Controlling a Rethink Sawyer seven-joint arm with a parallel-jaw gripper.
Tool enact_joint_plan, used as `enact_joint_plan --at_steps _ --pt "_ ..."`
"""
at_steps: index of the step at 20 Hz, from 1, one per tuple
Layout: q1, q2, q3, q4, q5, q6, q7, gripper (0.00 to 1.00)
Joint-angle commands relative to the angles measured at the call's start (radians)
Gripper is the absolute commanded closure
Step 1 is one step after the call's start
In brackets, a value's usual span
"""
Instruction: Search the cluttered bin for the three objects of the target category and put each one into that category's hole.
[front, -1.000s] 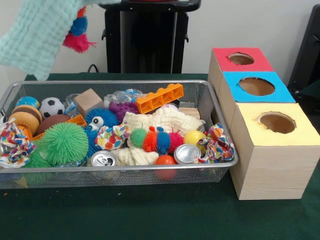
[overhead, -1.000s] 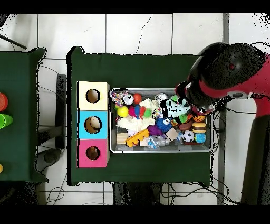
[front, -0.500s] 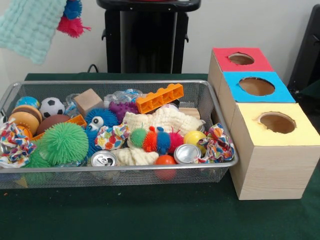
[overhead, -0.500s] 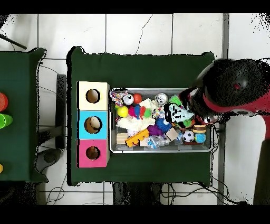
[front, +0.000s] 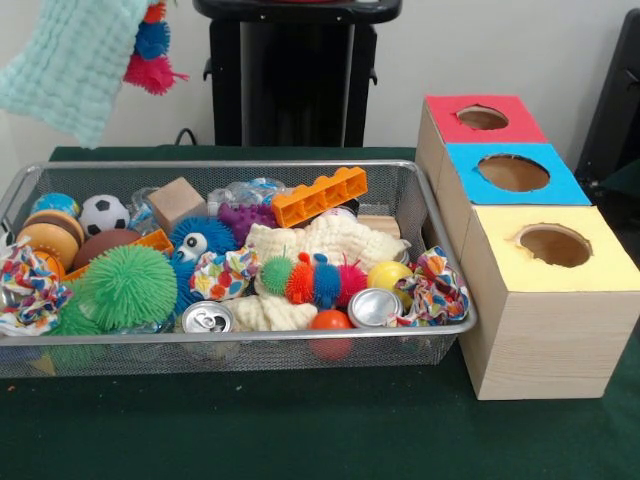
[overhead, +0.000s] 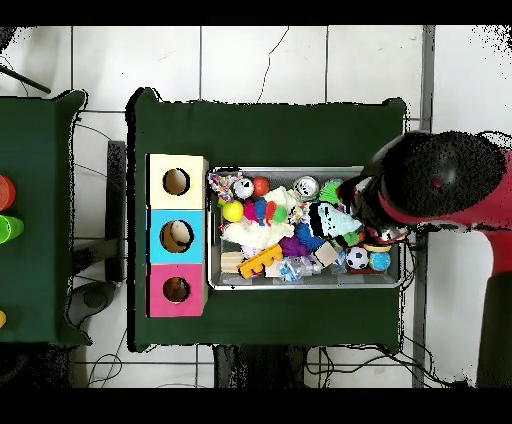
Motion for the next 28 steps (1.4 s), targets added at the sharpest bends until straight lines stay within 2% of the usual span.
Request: enact_joint_plan --at_steps 1,9,12,19,23,28 --pt "-0.025 0.023 0.078 0.171 0.023 -0.143 0.015 1.00" --pt "-0.042 0.051 0.098 0.205 0.015 -0.218 0.022 1.00" --pt "-0.051 0.050 0.112 0.223 0.037 -0.227 0.029 1.00" --pt "-0.059 0.067 0.127 0.252 0.014 -0.300 0.054 1.00" --pt "-0.075 0.061 0.144 0.264 0.023 -0.296 0.043 1.00" --pt "-0.057 0.055 0.129 0.284 -0.005 -0.342 0.083 1.00"
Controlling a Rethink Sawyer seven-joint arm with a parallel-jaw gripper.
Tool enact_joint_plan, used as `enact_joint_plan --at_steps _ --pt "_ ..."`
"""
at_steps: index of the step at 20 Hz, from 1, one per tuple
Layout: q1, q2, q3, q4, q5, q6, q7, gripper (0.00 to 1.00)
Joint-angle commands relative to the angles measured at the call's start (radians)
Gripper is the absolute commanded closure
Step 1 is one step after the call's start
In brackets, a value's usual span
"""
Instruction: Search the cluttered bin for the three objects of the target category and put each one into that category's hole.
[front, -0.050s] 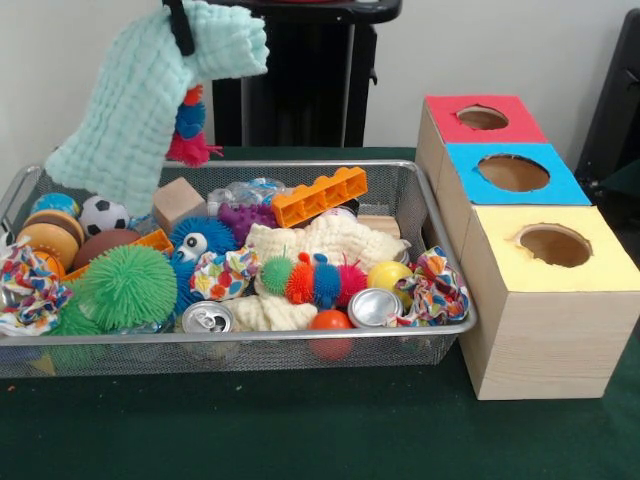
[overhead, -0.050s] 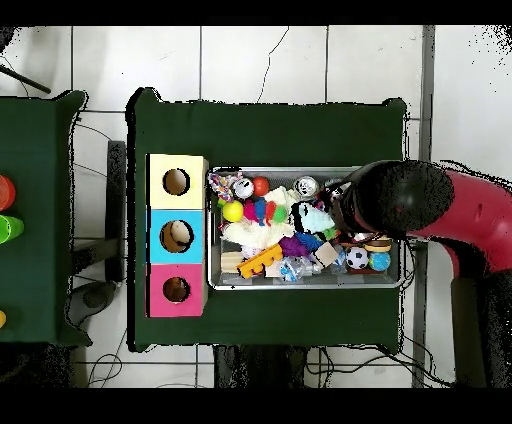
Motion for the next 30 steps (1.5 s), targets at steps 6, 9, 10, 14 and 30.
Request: enact_joint_plan --at_steps 6,9,10,14,30 --pt "0.020 0.016 0.046 0.158 -0.003 -0.146 0.147 1.00" --pt "0.026 0.014 0.043 0.161 0.002 -0.147 0.153 1.00" --pt "0.028 0.015 0.041 0.162 -0.002 -0.152 0.154 1.00" --pt "0.040 0.011 0.035 0.186 -0.004 -0.185 0.173 1.00" --pt "0.128 0.026 -0.023 0.198 -0.027 -0.263 0.263 1.00"
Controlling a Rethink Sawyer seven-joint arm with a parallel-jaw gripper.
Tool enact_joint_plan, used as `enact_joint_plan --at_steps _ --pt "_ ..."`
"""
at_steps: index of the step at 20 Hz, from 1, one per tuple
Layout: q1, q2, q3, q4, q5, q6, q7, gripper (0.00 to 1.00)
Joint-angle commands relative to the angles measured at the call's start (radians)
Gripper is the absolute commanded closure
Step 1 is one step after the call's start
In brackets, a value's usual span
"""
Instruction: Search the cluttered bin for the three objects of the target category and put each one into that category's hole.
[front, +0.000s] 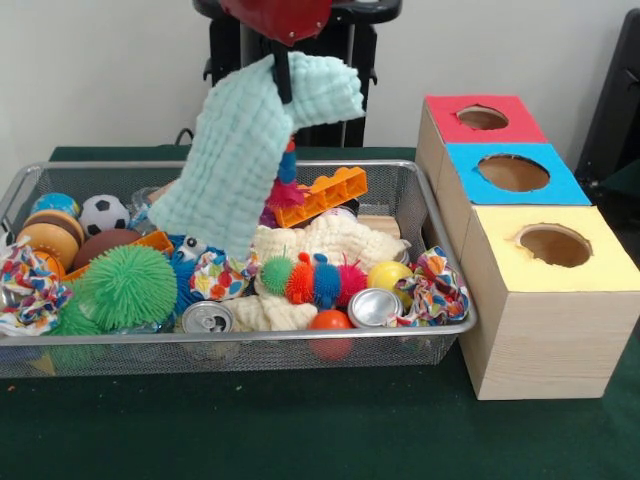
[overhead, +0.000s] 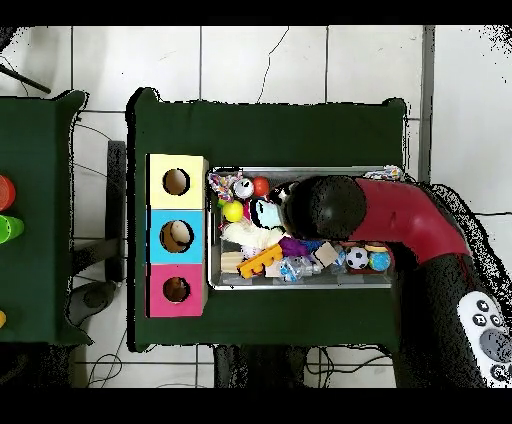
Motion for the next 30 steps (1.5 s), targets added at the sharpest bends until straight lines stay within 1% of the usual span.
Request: enact_joint_plan --at_steps 1,7,10,20,27,30 --pt "0.010 0.032 -0.017 0.087 -0.008 -0.037 0.257 1.00" --pt "-0.020 0.042 -0.003 0.088 0.019 -0.033 0.217 1.00" --pt "-0.047 0.033 0.012 0.085 0.034 0.002 0.175 1.00" --pt "-0.062 0.042 0.033 0.042 0.047 0.084 0.147 1.00" --pt "-0.073 0.039 0.045 0.034 0.054 0.116 0.131 1.00" --pt "-0.089 0.041 0.057 0.034 0.074 0.133 0.115 1.00"
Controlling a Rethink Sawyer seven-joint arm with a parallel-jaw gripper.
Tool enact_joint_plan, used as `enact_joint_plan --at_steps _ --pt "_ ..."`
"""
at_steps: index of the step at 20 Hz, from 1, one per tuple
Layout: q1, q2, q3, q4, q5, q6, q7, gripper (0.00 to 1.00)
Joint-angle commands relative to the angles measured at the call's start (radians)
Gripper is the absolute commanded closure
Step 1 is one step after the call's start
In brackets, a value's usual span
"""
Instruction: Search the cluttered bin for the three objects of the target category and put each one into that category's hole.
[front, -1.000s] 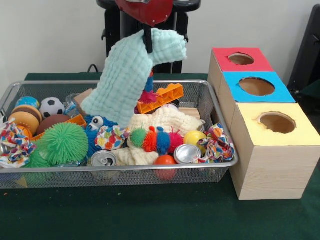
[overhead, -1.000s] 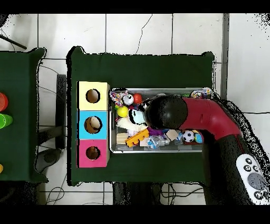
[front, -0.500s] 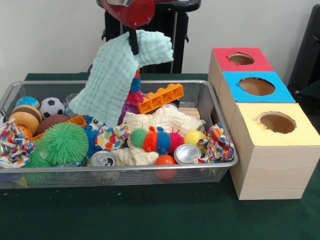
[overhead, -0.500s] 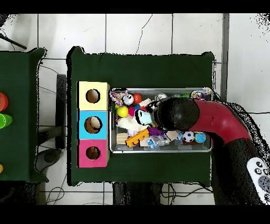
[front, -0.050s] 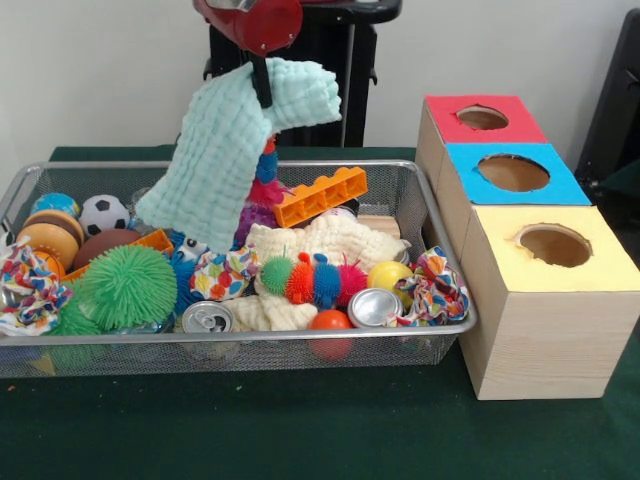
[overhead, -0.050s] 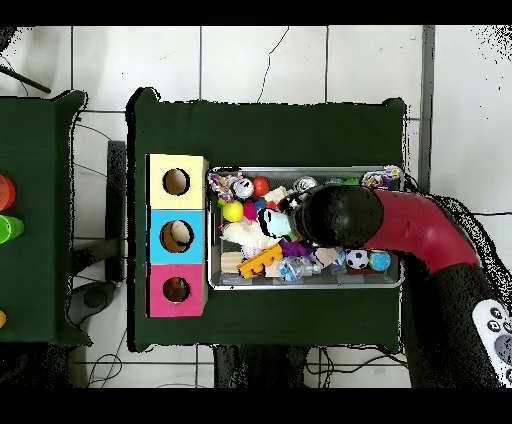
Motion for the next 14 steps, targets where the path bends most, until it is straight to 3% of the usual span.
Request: enact_joint_plan --at_steps 1,14 --pt "-0.045 0.023 0.065 -0.004 0.068 0.137 0.103 1.00" --pt "-0.062 0.032 0.072 -0.055 0.035 0.185 0.078 1.00"
